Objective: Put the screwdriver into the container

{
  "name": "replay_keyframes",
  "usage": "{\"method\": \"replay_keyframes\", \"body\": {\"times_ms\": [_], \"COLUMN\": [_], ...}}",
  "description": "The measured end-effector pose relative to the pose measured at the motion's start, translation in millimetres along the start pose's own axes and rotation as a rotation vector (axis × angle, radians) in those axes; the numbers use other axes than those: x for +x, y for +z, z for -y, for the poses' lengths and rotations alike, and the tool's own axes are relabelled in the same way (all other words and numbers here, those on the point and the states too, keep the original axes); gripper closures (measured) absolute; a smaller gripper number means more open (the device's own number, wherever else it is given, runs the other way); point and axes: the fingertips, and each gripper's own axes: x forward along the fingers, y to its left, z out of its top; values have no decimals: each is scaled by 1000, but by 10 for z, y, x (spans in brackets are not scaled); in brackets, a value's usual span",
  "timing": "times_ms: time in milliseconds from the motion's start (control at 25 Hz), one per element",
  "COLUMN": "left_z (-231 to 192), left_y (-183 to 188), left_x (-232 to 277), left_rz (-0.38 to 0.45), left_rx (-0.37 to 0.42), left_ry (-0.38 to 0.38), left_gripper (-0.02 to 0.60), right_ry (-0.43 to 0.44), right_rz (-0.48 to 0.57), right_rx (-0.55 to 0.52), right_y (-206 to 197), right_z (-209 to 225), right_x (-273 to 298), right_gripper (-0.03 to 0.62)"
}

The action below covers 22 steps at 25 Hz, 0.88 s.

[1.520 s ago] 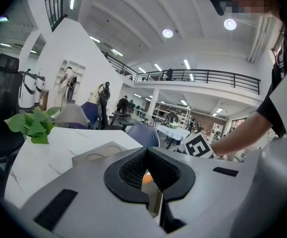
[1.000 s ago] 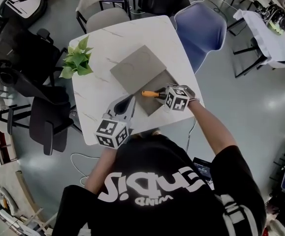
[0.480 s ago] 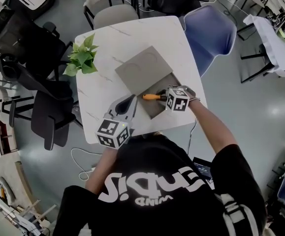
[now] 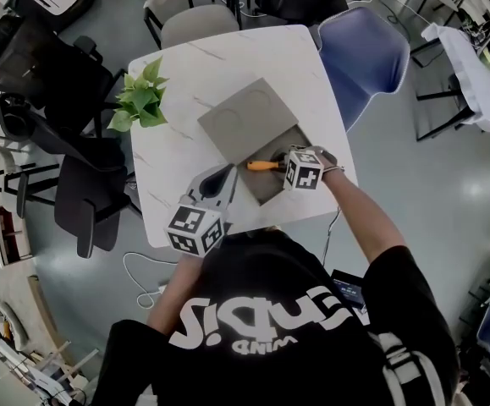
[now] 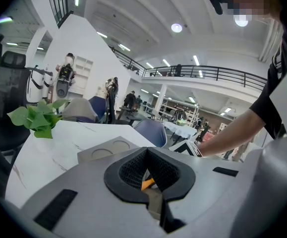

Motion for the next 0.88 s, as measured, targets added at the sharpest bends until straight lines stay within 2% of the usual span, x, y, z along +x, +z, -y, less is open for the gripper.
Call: {"method": "replay_keyframes", "body": {"times_ms": [280,560,880], "left_z": [-33,-48,-53], "left_y": [-22,-30,-79], "left_x": [-18,-40,-53], "left_rz": [-6,-7,-13], "left_rx": [-2,-10,-16], "left_ry": [1,0,-4], "left_gripper": [569,569,569], "right_ry": [2,-26,-62], "right_rz": [-10,7,12], "right_rx": [7,96,146], "right_y": [2,-23,-55], "right_z": [10,70,121], "right_x": [6,-15,-64], "right_gripper": [511,484,470]}}
